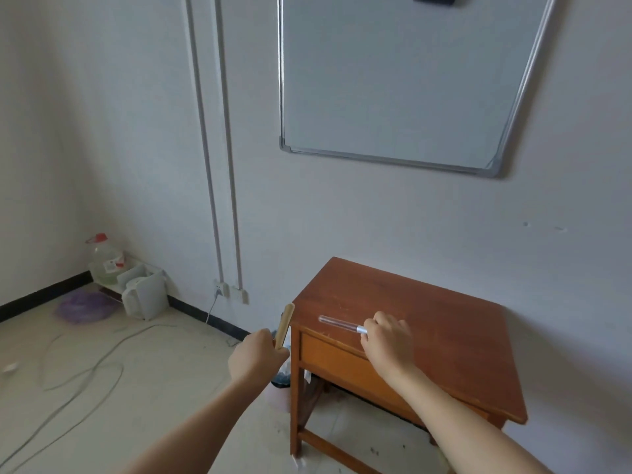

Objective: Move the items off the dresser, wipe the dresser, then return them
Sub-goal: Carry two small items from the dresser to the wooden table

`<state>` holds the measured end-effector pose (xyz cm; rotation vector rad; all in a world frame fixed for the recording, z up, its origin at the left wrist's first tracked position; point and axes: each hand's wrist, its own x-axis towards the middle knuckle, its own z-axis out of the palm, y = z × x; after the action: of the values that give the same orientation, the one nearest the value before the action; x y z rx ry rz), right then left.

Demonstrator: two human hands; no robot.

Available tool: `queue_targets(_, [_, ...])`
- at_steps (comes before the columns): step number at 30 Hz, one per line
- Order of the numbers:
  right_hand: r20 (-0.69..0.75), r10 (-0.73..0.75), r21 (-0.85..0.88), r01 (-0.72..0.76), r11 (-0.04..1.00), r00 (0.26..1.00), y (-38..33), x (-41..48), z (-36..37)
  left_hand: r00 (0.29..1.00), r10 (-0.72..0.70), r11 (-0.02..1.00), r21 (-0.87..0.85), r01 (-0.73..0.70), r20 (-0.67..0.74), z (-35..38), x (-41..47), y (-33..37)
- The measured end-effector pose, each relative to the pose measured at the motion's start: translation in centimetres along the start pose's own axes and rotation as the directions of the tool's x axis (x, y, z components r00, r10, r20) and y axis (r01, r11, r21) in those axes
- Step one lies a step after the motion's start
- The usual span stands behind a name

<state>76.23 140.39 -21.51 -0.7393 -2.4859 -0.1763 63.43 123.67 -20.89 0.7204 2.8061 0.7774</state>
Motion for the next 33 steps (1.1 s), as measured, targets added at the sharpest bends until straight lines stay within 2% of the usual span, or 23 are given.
queue_targets(4, [0.051, 0.008, -0.005, -0.008, 1.000, 0.999, 0.6, 3.4, 3.9, 0.999, -0.028, 1.000, -0.007, 0.029, 0.025, 1.4, 5.6, -0.2])
queue_targets(9, [0.068, 0.060, -0.060, -0.056, 0.997, 0.996, 1.5, 9.1, 8.0, 0.998, 0.011, 0.999, -0.042, -0.009, 0.060, 2.8, 14.1, 1.0])
queue_targets(14, [0.117, 0.203, -0.129, -0.187, 0.974, 0.972, 2.9, 14.3, 11.5, 0.984, 0.081, 0.996, -0.039, -0.076, 0.159, 4.2, 22.8, 2.5])
queue_targets(19, [0.107, 0.338, -0.226, -0.309, 0.924, 0.935, 3.7, 17.6, 14.4, 0.957, 0.143, 0.990, -0.026, -0.141, 0.253, 6.4, 30.1, 4.3])
queue_targets(22, [0.158, 0.444, -0.266, -0.395, 0.879, 0.882, 4.5, 18.0, 16.6, 0.936, 0.138, 0.989, 0.009, -0.149, 0.323, 8.9, 32.3, 4.8])
queue_targets(25, [0.260, 0.573, -0.295, -0.501, 0.814, 0.777, 5.3, 18.9, 18.5, 0.919, 0.119, 0.990, 0.031, -0.140, 0.377, 11.2, 34.0, 5.5])
queue_targets(26, [0.294, 0.576, -0.293, -0.502, 0.814, 0.763, 5.6, 19.1, 19.5, 0.913, 0.112, 0.990, 0.034, -0.136, 0.392, 11.8, 34.6, 5.8])
queue_targets(29, [0.345, 0.622, -0.229, -0.580, 0.782, 0.703, 6.2, 21.1, 22.1, 0.900, 0.094, 0.993, 0.021, -0.113, 0.425, 13.7, 36.9, 6.8])
queue_targets(33, [0.470, 0.670, -0.132, -0.705, 0.697, 0.574, 7.2, 24.5, 26.0, 0.886, 0.074, 0.997, -0.010, -0.078, 0.458, 15.9, 40.7, 8.9])
